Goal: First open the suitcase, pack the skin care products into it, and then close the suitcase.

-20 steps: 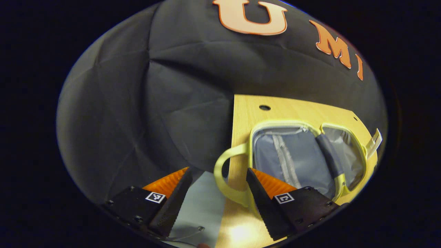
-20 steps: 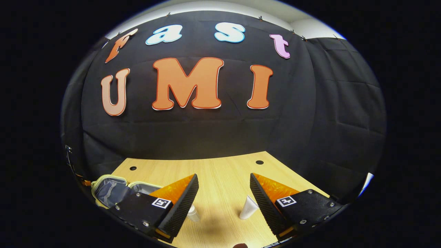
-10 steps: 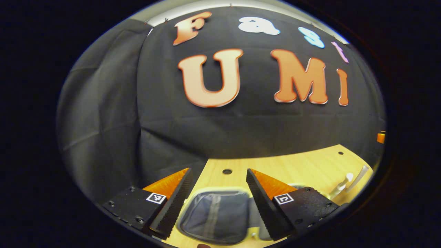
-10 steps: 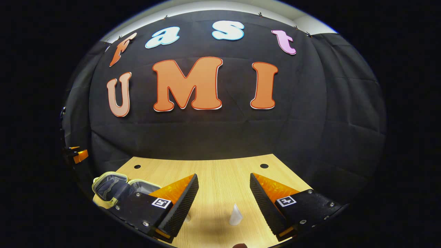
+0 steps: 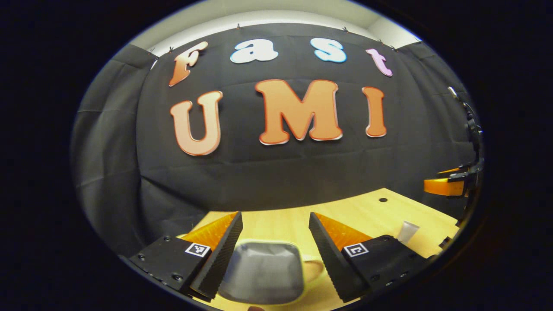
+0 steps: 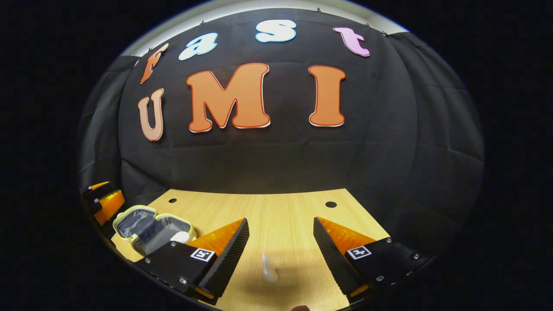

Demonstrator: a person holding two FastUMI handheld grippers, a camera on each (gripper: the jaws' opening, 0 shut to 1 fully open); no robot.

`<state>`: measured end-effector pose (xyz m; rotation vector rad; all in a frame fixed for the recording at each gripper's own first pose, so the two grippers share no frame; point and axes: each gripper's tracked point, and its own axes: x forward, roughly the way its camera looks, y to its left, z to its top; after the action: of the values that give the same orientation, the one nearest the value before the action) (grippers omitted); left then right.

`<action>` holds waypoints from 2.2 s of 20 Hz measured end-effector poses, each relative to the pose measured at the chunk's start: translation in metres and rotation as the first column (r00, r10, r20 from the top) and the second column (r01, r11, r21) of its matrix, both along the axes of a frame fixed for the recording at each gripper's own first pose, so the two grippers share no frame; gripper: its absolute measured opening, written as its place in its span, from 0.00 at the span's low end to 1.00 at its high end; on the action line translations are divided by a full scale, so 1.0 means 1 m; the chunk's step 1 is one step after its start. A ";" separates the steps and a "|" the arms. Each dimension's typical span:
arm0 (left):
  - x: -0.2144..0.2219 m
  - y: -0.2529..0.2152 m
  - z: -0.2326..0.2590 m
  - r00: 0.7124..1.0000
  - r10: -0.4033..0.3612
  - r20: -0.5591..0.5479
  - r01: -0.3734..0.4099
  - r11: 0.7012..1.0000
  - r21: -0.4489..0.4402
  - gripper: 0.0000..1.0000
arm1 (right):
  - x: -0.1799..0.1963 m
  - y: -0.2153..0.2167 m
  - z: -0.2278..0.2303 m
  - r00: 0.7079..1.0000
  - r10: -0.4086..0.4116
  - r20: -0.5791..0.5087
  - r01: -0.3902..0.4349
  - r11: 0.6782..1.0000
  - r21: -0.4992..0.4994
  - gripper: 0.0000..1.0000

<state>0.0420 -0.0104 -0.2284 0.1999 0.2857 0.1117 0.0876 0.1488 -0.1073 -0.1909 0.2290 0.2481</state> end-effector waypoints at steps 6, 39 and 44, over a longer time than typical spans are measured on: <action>-0.026 -0.061 -0.095 0.987 -0.024 -0.160 0.019 0.999 -0.029 0.99 | -0.001 -0.027 -0.025 0.999 -0.009 -0.040 0.009 1.000 -0.016 0.95; 0.057 -0.095 -0.290 0.916 0.083 -0.394 -0.100 0.995 -0.023 0.70 | 0.006 -0.114 -0.063 0.983 -0.141 -0.122 0.128 0.986 -0.110 0.95; 0.057 -0.098 -0.285 0.908 0.059 -0.416 -0.118 0.986 -0.117 0.58 | 0.000 -0.110 -0.064 0.983 -0.136 -0.125 0.123 0.986 -0.110 0.95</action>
<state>0.0987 -0.1085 -0.5132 0.0683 0.7233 0.1388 0.0874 0.0384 -0.1716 -0.2601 0.3850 0.1192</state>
